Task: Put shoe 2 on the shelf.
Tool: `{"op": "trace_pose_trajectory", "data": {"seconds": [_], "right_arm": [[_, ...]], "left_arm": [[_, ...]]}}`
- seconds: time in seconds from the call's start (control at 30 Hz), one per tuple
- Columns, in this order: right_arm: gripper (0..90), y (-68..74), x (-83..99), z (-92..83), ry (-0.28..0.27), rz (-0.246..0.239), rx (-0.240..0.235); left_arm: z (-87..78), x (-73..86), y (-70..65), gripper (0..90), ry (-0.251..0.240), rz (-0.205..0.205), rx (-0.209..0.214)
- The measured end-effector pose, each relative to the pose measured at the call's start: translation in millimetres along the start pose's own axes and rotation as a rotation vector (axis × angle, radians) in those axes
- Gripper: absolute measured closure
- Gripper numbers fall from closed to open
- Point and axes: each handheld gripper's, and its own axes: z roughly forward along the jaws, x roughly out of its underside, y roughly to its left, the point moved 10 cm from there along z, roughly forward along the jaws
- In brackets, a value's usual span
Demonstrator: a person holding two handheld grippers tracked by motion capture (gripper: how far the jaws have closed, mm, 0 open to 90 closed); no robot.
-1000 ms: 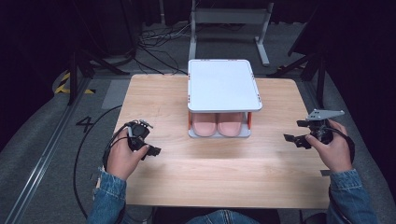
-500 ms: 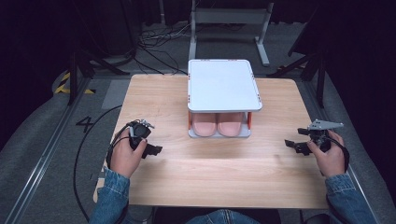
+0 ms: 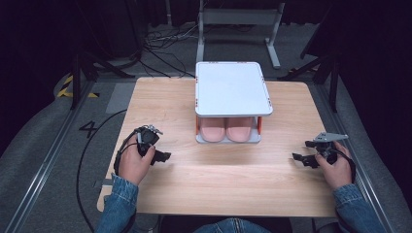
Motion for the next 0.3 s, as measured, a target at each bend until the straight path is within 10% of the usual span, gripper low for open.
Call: {"op": "trace_pose_trajectory", "data": {"seconds": [0.3], "right_arm": [[14.6, 0.7, -0.5, 5.3, -0.009, 0.012, 0.018]], "left_arm": [[3.8, -2.2, -4.1, 17.8, -0.001, -0.008, 0.021]]}}
